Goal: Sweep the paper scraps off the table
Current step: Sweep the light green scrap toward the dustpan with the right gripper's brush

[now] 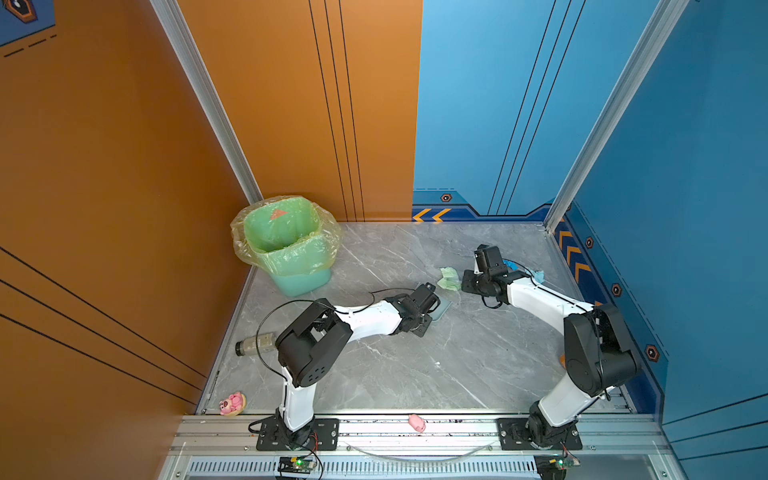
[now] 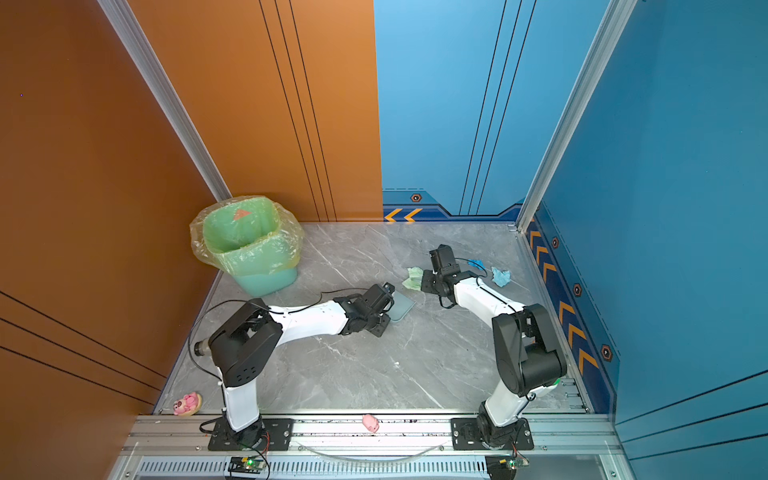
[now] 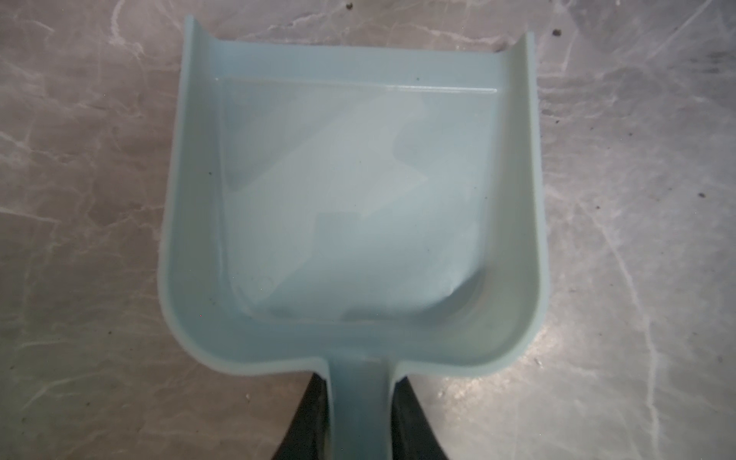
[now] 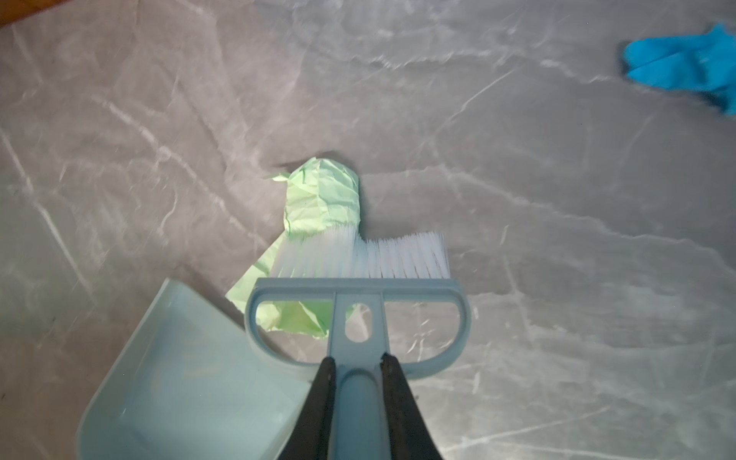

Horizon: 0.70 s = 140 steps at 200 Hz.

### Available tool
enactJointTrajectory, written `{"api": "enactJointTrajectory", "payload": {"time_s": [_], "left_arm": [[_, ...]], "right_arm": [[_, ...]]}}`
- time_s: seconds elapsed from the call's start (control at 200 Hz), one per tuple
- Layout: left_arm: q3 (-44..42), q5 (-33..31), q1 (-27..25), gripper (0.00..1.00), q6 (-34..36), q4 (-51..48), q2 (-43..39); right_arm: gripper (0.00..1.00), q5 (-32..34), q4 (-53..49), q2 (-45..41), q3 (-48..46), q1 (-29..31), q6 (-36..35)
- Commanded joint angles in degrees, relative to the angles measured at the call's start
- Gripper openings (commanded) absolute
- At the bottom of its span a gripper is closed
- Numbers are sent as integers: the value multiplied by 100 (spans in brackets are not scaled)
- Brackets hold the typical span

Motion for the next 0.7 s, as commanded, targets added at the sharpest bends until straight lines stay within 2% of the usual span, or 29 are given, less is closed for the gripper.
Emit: {"api": "enactJointTrajectory", "payload": {"time_s": [0.0,0.1,0.335,0.47,0.696], "left_arm": [[129,-7,-64,0,-43,-217,137],[149,-29,-65,0,-43,-261,158],[153,-62,-62,0,-46,-277,142],[117,-96,-66,0,-94,-280,107],[-3,-121,-45,0,-142,-210,10]], "right_arm": [[0,-756,-582,-89,31,79,-312],[0,-861,-535,-226,64,57,-371],[0,-1647,-159,-413,374,-234,-442],[0,-1203,-277,-329,787,-298,-466],[0,159,-528,-19,1175,-271,-420]]}}
